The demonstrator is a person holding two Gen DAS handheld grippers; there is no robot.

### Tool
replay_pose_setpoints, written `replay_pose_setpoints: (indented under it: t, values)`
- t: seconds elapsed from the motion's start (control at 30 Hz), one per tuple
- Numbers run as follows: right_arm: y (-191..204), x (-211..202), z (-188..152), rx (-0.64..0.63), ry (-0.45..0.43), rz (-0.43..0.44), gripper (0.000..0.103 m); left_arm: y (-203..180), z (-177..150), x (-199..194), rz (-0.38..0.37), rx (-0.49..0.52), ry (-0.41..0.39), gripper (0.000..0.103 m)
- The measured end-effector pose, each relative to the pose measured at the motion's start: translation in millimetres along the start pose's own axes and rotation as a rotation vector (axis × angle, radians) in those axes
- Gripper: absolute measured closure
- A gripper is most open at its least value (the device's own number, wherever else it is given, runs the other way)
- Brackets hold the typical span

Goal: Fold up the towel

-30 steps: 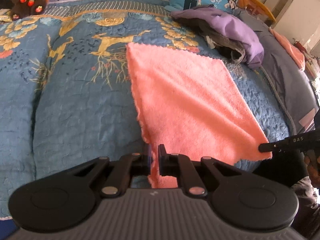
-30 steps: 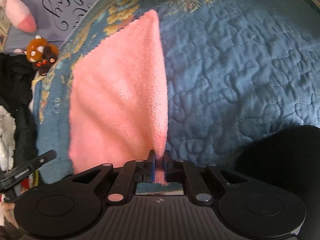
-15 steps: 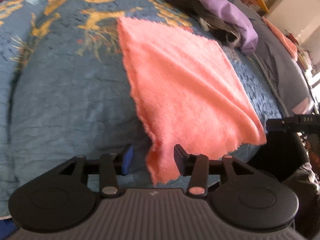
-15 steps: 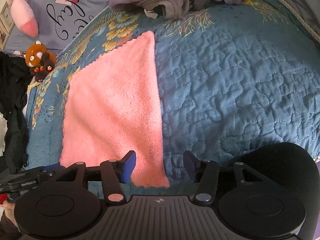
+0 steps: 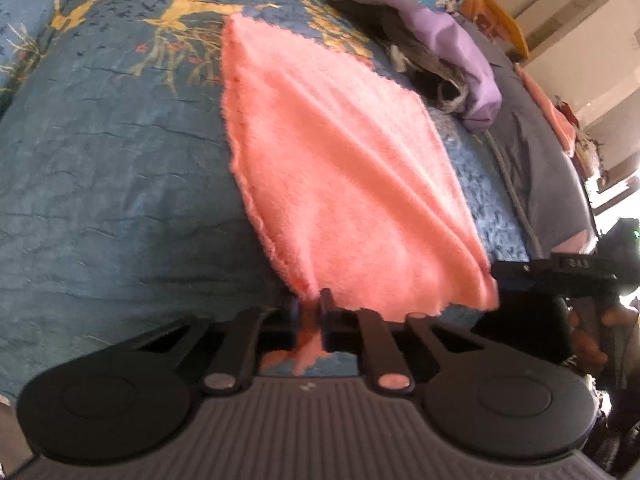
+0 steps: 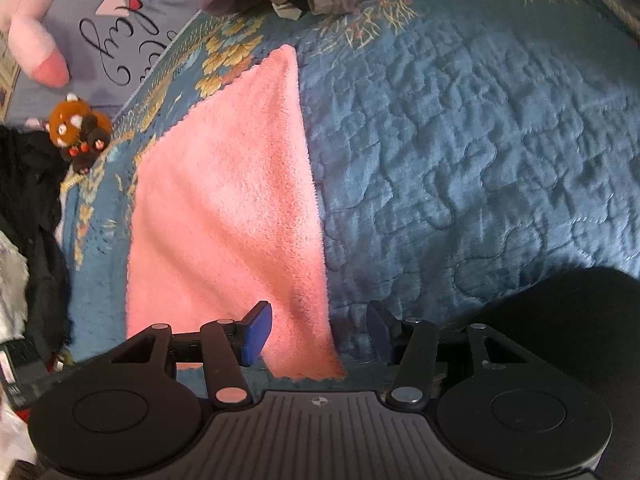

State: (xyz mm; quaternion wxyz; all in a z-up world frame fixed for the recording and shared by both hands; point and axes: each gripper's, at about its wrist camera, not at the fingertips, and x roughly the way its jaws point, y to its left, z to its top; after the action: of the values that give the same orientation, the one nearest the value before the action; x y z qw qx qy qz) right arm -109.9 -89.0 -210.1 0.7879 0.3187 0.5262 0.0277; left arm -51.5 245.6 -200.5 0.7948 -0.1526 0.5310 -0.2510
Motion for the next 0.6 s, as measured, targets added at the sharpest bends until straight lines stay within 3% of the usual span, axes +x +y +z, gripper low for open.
replay_pose_setpoints:
  t: [0.13, 0.2, 0.27, 0.47, 0.6]
  values:
    - [-7.9, 3.2, 0.4, 0.075, 0.023, 0.056, 0.053, -5.4, -0.2, -7.2, -0.033, -0.017, -0.021, 0.096]
    - [-11.1, 6.7, -1.1, 0.109, 0.048, 0.083, 0.061, -4.1, 0.1, -10.8, -0.04, -0.036, -0.031, 0.097]
    - [-14.4, 10.1, -2.6, 0.142, 0.073, 0.11, 0.078, 0.7, 0.6, -13.0, -0.039, -0.061, -0.03, 0.098]
    - [-10.1, 9.3, -6.3, 0.125, 0.065, 0.1, 0.097, 12.8, -1.0, -9.8, -0.018, -0.104, -0.008, 0.1]
    - [-8.4, 4.3, -6.8, 0.109, 0.038, 0.088, 0.099, 10.4, 0.1, -8.5, 0.021, -0.109, -0.003, 0.101]
